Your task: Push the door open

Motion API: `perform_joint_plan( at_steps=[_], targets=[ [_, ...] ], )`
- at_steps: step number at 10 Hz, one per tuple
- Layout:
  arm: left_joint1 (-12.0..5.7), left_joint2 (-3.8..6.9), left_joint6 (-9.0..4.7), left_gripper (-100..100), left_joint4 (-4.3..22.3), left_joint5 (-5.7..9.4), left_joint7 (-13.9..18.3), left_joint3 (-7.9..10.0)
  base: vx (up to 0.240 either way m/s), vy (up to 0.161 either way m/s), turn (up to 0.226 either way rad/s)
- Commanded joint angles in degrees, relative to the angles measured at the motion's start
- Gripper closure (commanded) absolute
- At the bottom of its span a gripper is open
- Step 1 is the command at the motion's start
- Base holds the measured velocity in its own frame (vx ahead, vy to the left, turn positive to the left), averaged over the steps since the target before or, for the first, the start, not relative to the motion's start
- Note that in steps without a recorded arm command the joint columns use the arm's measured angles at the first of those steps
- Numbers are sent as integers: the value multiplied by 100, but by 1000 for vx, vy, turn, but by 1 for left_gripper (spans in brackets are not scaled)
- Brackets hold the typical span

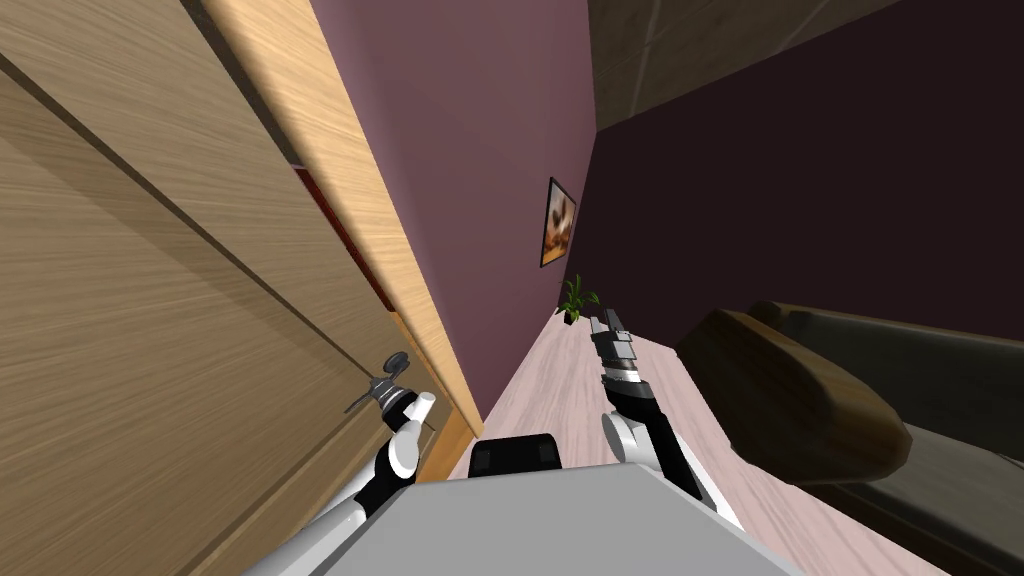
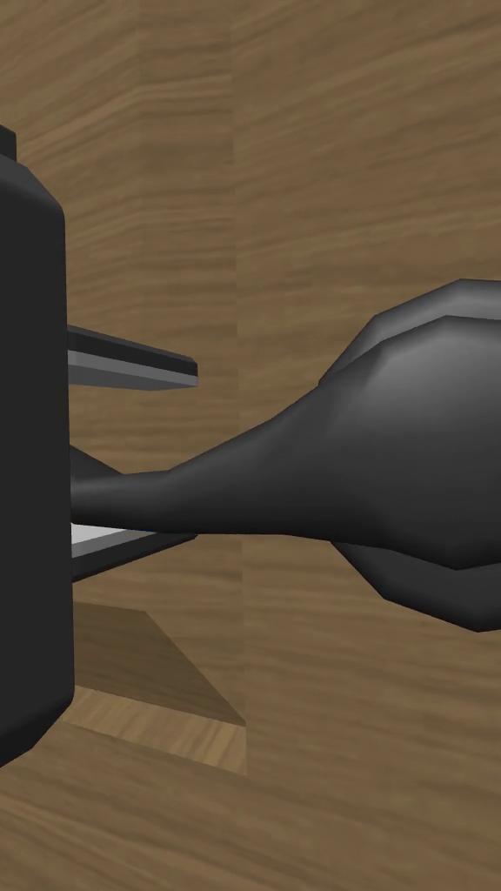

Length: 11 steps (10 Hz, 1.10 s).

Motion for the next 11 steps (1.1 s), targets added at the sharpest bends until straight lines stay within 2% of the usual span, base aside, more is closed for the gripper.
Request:
perform_joint_plan(
  at_steps=[1, 2, 4, 5, 6, 7, 8, 9, 10, 11],
  targets=[
    [-93, 260, -286, 100, 286, -2, 101, 20, -9, 27, 19],
    [-93, 260, -380, 100, 417, -2, 101, 20, -3, 10, 5],
    [-131, 241, -507, 100, 417, 61, 37, 142, -17, 54, -88],
    [-131, 241, -498, 100, 326, 61, 37, 142, -17, 59, -39],
    [-151, 230, -573, 100, 417, 94, 4, 204, -11, 50, -85],
    [-151, 230, -573, 100, 417, 94, 4, 204, -3, 45, -41],
    [-190, 209, -704, 100, 416, 159, -61, 329, -19, 95, -128],
    [-190, 209, -704, 100, 416, 159, -61, 329, -25, 84, -93],
    [-190, 188, -681, 100, 269, 159, -61, 329, -7, 31, -9],
    [-190, 209, -704, 100, 416, 159, -61, 329, 7, 6, 37]
  ],
)
